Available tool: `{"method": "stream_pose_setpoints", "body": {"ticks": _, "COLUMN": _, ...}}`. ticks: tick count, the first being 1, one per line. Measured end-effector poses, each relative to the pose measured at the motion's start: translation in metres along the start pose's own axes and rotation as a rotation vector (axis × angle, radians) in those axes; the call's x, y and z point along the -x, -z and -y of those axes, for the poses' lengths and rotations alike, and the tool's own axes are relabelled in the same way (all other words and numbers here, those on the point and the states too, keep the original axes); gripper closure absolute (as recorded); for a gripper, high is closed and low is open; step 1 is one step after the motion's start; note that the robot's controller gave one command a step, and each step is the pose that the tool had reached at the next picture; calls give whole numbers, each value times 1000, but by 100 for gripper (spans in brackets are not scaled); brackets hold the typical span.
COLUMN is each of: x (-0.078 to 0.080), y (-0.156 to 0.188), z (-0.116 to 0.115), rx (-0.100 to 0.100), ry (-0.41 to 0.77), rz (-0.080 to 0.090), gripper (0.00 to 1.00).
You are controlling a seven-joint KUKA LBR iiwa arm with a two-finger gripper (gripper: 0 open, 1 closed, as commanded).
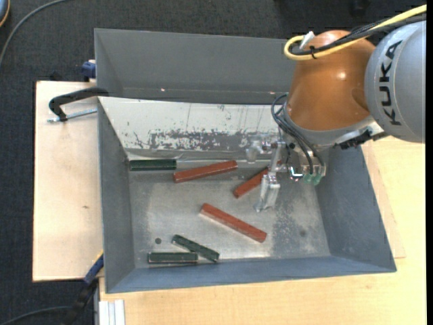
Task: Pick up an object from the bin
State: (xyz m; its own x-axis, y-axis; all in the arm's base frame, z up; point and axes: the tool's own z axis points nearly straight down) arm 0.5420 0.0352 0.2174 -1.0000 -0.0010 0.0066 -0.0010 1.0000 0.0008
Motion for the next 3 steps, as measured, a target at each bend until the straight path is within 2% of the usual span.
{"method": "stream_pose_setpoints", "body": {"ticks": 1, "x": -27, "y": -134, "z": -2, "rx": 0, "ry": 105, "rz": -2, "gripper": 0}}
{"method": "stream_pose_setpoints", "body": {"ticks": 2, "x": -24, "y": -129, "z": -2, "rx": 0, "ry": 104, "rz": 7, "gripper": 100}}
{"method": "stream_pose_setpoints", "body": {"ticks": 3, "x": -24, "y": -129, "z": -2, "rx": 0, "ry": 104, "rz": 7, "gripper": 0}}
